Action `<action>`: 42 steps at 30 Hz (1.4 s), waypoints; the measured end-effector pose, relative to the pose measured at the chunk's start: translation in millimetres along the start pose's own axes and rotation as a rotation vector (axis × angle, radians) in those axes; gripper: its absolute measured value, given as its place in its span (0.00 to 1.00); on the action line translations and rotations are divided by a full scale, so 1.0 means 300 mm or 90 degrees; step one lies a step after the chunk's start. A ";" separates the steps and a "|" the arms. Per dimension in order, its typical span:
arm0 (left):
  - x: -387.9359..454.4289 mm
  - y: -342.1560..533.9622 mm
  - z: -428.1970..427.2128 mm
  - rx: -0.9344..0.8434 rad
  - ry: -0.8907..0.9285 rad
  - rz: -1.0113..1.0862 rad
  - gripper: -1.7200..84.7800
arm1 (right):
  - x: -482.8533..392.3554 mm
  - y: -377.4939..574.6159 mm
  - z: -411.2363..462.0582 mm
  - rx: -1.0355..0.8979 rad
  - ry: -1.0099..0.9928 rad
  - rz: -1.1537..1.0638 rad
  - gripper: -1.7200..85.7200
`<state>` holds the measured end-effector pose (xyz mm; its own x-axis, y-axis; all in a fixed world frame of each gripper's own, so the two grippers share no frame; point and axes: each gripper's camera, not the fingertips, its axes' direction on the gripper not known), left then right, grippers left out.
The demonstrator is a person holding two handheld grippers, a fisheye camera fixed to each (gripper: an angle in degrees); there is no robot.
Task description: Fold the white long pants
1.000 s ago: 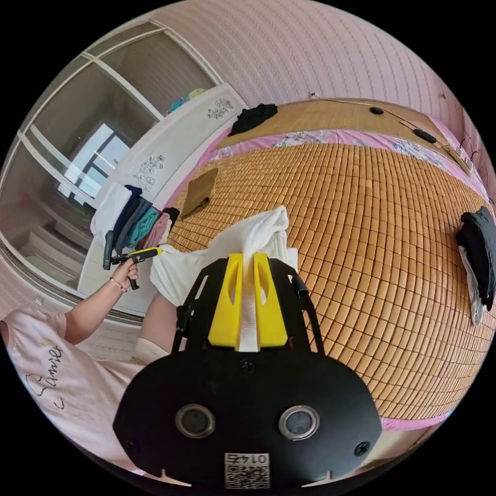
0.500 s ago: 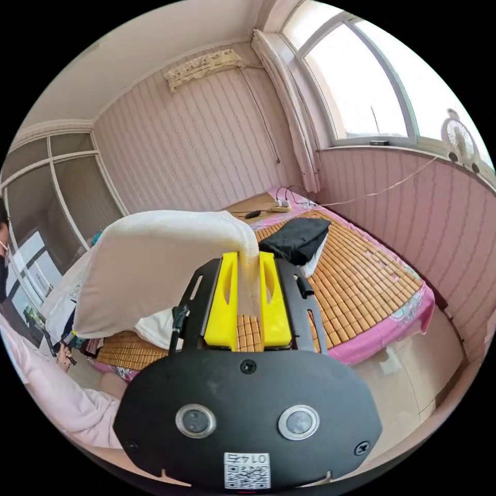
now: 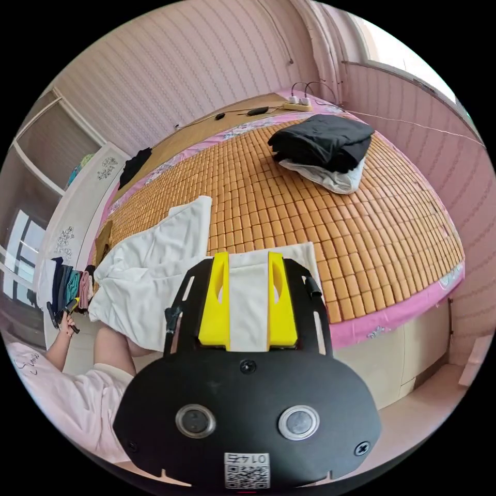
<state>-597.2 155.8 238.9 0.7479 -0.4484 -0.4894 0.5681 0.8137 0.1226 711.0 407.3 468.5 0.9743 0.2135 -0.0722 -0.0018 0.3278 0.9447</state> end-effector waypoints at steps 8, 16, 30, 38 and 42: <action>0.104 -0.300 0.272 -0.123 -0.059 0.062 0.15 | -0.308 -0.361 0.515 -0.206 -0.032 -0.064 0.17; 0.129 -0.391 0.415 -0.232 -0.052 0.090 0.08 | -0.404 -0.451 0.382 -0.110 -0.196 -0.104 0.06; -0.057 -0.329 0.215 -0.161 -0.057 0.043 0.01 | -1.073 -0.147 0.426 -0.369 -0.282 -0.509 0.17; -0.100 -0.356 0.169 -0.100 -0.047 0.002 0.02 | -0.755 -0.387 0.312 -0.125 -0.186 -0.249 0.18; -0.083 -0.444 0.153 -0.042 -0.011 -0.008 0.10 | -0.734 -0.408 0.515 -0.200 -0.310 -0.112 0.19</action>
<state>-675.7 41.6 274.3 0.7468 -0.4654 -0.4750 0.5544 0.8302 0.0582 531.6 178.1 418.2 0.9568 -0.2908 0.0058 0.1750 0.5914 0.7872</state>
